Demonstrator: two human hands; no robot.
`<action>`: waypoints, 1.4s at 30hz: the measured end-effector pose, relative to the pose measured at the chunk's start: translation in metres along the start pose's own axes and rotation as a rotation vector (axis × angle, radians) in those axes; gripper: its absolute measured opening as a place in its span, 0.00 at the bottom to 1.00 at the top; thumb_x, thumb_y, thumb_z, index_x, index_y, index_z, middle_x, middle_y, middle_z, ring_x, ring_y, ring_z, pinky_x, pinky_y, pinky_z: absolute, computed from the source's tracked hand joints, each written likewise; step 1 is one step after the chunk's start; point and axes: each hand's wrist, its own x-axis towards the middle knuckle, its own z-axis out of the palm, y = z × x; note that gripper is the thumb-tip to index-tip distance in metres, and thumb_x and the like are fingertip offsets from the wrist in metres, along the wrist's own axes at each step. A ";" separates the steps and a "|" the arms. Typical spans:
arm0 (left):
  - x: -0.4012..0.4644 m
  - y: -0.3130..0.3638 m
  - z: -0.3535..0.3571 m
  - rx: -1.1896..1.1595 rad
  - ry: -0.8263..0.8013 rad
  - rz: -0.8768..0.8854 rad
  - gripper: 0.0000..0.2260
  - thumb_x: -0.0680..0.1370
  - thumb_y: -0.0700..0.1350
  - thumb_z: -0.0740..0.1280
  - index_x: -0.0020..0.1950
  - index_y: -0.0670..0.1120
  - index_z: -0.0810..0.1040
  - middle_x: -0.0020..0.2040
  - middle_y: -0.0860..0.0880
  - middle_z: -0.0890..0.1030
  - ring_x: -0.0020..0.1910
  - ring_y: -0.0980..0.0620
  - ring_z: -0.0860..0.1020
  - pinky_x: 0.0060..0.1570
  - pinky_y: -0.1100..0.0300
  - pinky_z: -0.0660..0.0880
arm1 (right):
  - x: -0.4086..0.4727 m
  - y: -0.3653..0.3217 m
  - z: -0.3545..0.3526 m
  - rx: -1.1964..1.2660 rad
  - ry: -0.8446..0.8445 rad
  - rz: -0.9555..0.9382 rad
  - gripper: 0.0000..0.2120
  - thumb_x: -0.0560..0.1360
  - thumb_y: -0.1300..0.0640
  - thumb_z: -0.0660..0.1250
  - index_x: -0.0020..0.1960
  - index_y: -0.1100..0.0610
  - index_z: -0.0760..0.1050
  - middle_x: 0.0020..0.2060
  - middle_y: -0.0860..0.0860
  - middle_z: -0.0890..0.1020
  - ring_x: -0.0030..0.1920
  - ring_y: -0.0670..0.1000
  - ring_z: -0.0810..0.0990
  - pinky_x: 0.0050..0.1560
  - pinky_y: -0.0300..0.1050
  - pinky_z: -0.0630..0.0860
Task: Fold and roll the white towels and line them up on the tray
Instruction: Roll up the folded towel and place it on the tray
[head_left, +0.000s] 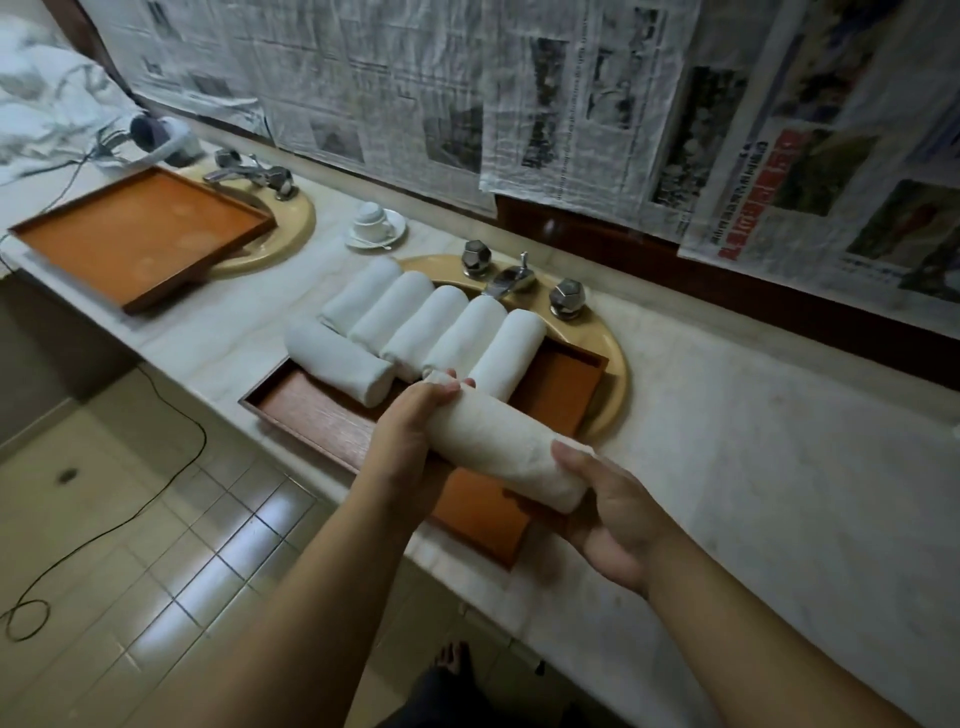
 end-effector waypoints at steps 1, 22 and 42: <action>0.005 0.005 -0.007 0.014 0.001 0.012 0.14 0.73 0.46 0.73 0.58 0.47 0.80 0.58 0.46 0.82 0.66 0.40 0.78 0.71 0.35 0.71 | 0.009 0.002 0.009 -0.013 0.040 -0.014 0.25 0.73 0.54 0.75 0.68 0.60 0.77 0.61 0.62 0.84 0.63 0.63 0.82 0.69 0.60 0.76; 0.089 0.020 -0.098 -0.110 0.395 -0.376 0.15 0.74 0.45 0.77 0.58 0.42 0.83 0.34 0.50 0.84 0.33 0.55 0.83 0.41 0.58 0.81 | 0.137 0.059 0.067 -0.089 0.430 -0.150 0.32 0.60 0.58 0.83 0.63 0.57 0.79 0.54 0.55 0.87 0.55 0.55 0.87 0.57 0.50 0.81; 0.109 0.016 -0.091 0.065 0.579 -0.341 0.42 0.54 0.64 0.86 0.57 0.39 0.82 0.49 0.45 0.87 0.48 0.45 0.86 0.56 0.50 0.82 | 0.157 0.066 0.072 -0.632 0.805 -0.164 0.38 0.65 0.37 0.81 0.68 0.54 0.74 0.59 0.51 0.82 0.54 0.51 0.81 0.46 0.43 0.77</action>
